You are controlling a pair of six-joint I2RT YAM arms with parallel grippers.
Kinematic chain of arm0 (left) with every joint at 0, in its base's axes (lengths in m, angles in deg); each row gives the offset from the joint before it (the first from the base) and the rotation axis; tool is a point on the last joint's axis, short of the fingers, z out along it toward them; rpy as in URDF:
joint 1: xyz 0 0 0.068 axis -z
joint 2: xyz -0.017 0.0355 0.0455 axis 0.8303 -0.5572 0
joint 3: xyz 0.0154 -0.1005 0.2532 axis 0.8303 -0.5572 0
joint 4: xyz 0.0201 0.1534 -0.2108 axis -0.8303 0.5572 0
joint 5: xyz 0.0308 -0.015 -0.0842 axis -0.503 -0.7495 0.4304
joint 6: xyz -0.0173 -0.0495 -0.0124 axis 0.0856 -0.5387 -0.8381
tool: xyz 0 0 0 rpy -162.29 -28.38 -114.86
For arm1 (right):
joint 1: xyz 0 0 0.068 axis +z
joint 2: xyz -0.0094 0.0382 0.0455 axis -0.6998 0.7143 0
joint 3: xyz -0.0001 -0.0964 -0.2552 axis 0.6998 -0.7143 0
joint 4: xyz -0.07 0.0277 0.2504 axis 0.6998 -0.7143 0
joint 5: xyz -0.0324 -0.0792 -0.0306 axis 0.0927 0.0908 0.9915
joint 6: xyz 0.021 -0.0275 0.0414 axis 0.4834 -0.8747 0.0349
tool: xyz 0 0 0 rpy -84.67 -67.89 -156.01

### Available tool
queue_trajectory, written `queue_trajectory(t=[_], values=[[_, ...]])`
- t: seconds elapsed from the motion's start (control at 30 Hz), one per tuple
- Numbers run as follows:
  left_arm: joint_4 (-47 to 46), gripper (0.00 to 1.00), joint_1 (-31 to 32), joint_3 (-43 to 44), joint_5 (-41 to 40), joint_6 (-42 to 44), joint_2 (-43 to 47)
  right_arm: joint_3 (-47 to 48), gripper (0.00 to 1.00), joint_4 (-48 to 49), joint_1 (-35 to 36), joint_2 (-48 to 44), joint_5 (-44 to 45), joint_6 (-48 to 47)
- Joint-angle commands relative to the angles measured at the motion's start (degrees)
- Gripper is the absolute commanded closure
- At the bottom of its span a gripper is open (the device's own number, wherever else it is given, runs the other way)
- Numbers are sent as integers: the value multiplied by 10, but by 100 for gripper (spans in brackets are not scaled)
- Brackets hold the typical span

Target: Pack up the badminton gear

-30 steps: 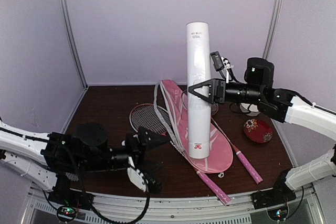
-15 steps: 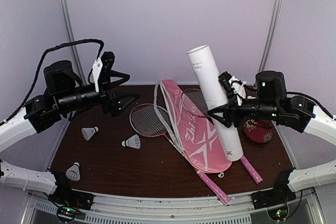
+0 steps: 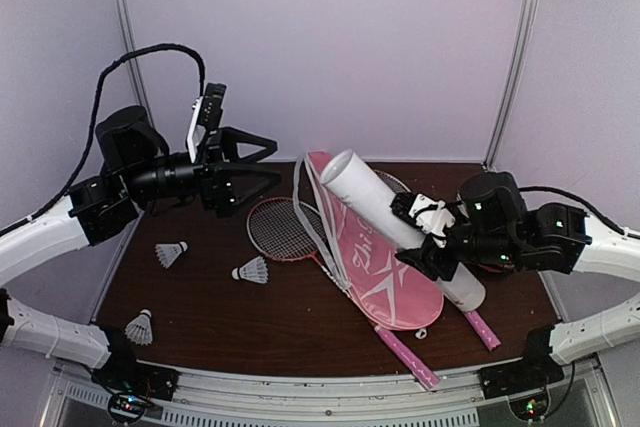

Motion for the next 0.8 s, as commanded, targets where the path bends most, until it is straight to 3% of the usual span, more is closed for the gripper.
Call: queue_trajectory(t=[0.0,0.47,0.77], values=[[-96,2,20,-8,24,-51,-40,-1,39,47,33,10,37,-25],[-87,2,88,14,9,-45,-118,11,39,61,74,26,52,-53],[-32,2,88,-7,-94,-9,-71,-1,40,57,76,19,75,-49]])
